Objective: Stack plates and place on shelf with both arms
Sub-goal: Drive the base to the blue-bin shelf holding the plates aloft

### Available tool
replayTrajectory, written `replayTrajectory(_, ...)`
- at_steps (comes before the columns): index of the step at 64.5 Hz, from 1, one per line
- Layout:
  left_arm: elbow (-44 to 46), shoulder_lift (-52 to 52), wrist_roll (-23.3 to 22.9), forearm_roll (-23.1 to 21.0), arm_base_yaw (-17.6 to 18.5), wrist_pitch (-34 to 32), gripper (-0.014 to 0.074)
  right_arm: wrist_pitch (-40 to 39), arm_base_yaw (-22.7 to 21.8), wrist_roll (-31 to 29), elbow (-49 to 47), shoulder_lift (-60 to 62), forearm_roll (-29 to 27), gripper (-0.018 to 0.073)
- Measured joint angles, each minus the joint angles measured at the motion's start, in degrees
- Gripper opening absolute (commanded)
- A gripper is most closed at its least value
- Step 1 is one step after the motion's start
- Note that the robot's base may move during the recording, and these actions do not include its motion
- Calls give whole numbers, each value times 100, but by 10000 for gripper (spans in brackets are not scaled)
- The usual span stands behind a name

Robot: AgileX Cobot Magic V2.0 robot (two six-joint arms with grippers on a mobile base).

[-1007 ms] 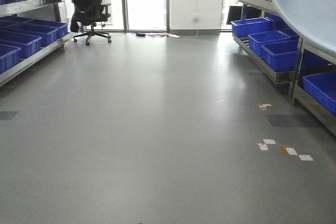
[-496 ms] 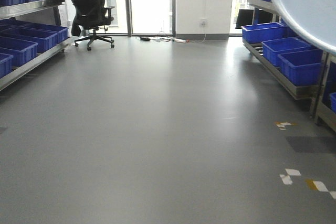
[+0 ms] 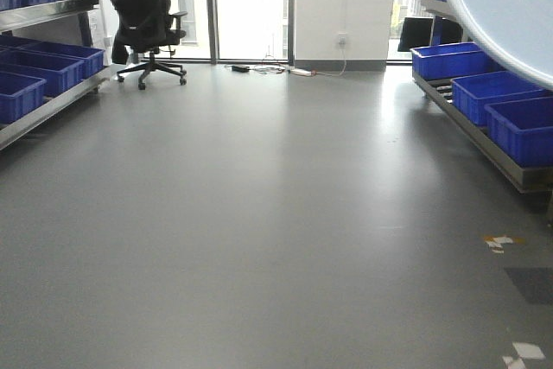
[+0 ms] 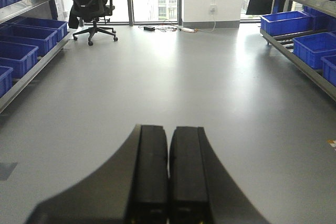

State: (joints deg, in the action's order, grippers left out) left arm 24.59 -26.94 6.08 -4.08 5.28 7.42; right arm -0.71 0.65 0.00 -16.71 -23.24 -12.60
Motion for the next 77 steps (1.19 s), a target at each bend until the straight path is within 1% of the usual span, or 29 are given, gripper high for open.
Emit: replayTrajectory(77,0,0,0,0,0,0,83,0,0,0,0,0,0,57)
